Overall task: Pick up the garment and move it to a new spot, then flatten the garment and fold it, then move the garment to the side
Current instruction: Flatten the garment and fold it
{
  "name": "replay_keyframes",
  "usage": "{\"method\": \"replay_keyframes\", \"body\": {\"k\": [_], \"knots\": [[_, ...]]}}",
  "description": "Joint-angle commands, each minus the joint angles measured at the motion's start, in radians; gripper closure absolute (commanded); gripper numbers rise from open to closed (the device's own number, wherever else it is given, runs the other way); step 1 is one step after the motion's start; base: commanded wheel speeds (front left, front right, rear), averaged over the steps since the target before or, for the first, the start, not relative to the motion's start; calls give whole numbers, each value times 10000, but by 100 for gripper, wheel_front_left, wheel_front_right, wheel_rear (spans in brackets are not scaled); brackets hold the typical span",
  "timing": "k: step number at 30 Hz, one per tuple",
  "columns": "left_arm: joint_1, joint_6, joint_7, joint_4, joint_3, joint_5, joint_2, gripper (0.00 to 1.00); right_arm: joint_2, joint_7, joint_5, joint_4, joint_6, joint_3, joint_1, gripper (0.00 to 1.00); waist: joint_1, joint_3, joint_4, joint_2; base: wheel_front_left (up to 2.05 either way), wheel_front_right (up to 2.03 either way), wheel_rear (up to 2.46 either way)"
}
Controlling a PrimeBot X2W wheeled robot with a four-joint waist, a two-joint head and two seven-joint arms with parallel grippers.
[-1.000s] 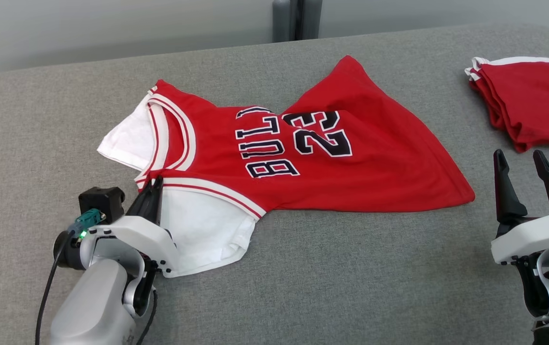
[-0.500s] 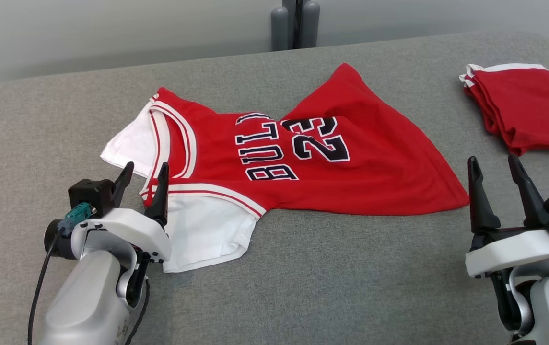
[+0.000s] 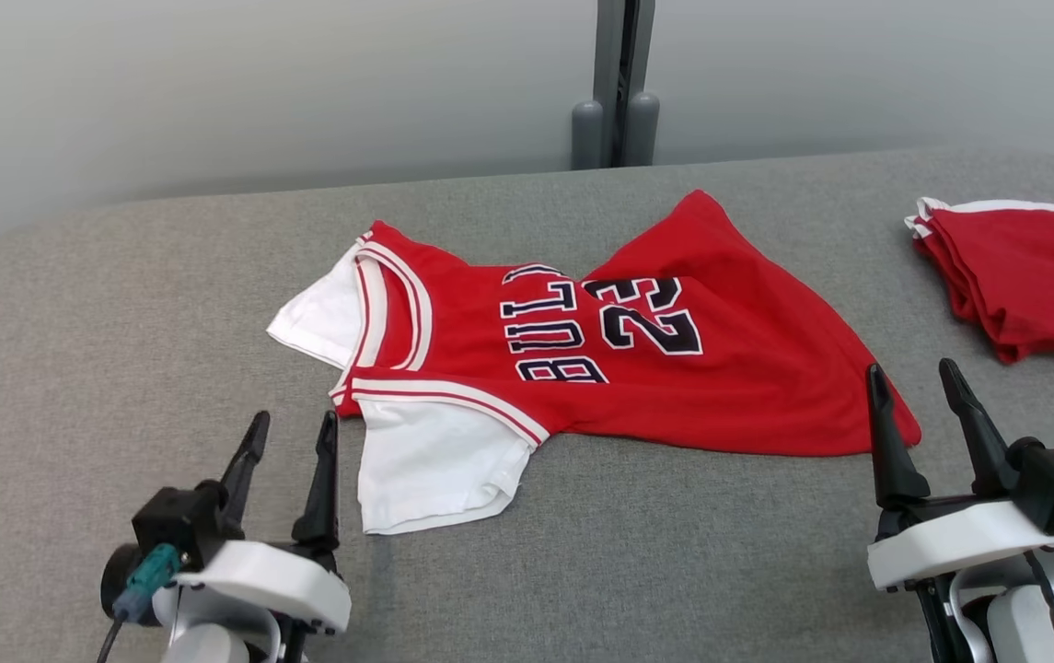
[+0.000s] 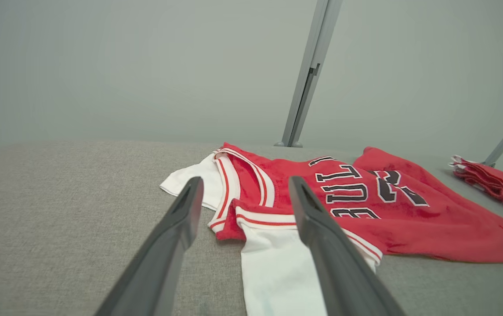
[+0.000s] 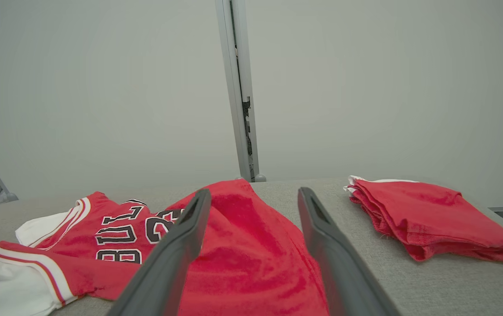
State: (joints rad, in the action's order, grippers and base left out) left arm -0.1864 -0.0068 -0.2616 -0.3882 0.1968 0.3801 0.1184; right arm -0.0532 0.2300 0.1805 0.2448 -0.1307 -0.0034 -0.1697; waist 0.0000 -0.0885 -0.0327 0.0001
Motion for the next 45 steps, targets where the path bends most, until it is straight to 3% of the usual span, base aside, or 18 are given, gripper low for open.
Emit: {"method": "replay_keyframes", "body": {"k": [1,10,20,41,45], "knots": [[350,92,-43,298,-77,-92,-31,0,-13,118,65,52,-1,-71,140,0,0,243,179,-1,0,0,0],[1956,509,-44,1494,-413,-10,-399,0,4,207,393,256,-1,342,510,0,0,785,460,-1,0,0,0],[2338,696,-44,1718,-349,-98,-502,0,0,310,696,672,-1,797,424,0,0,1003,556,-1,0,0,0],[2144,622,-20,1546,-198,-106,-452,0,2,375,705,1003,-1,909,240,0,0,964,596,-1,0,0,0],[1937,554,583,1196,137,-226,-412,0,2,376,729,997,-1,922,233,0,0,916,588,-1,0,0,0]]}}
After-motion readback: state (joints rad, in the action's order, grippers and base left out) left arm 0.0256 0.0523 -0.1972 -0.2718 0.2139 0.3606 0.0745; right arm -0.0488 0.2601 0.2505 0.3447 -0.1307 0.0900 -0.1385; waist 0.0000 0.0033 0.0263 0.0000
